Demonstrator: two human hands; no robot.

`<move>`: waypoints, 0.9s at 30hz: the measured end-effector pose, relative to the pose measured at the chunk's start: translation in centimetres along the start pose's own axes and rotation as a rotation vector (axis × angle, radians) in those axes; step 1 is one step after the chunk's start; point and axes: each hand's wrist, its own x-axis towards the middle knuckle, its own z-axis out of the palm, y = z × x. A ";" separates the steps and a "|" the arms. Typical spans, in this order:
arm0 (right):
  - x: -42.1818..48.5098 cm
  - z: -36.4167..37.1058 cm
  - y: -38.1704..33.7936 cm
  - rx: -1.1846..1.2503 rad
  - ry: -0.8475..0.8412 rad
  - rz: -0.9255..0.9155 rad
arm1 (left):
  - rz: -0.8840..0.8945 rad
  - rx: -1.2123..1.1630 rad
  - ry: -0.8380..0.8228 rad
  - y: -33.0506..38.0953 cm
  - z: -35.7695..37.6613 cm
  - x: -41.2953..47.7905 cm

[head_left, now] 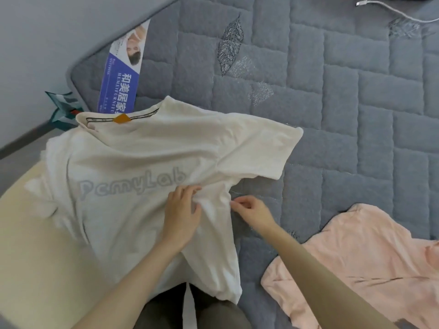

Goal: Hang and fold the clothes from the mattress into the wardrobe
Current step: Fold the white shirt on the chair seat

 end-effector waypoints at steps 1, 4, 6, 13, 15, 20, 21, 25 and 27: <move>-0.6 0.9 0.0 -0.029 -0.058 -0.037 | -0.021 -0.002 0.022 -0.6 -0.1 -1.0; -1.5 3.0 -0.3 -0.124 -0.116 -0.121 | -0.173 -0.056 0.076 -2.7 -0.7 -3.5; -2.1 3.9 -0.6 -0.089 -0.028 -0.131 | -0.257 -0.048 0.098 -4.3 -1.3 -5.1; -4.5 5.1 2.3 0.008 0.552 -0.043 | -0.616 -0.004 0.316 -8.7 -4.2 -9.3; -5.3 6.2 2.4 -0.266 0.650 -0.146 | -0.757 -0.167 0.393 -10.0 -5.0 -10.2; -7.1 10.9 0.1 -0.367 0.536 -0.405 | -0.900 -0.470 0.386 -14.9 -5.7 -12.0; -7.4 12.1 -0.5 -0.311 0.464 -0.450 | -0.891 -0.541 0.364 -15.3 -5.7 -12.3; -8.3 16.6 -2.7 -0.288 0.244 -0.548 | -0.798 -0.634 0.223 -16.1 -5.6 -12.5; -8.7 18.5 -3.4 -0.353 0.169 -0.597 | -0.796 -0.626 0.274 -16.4 -6.0 -12.9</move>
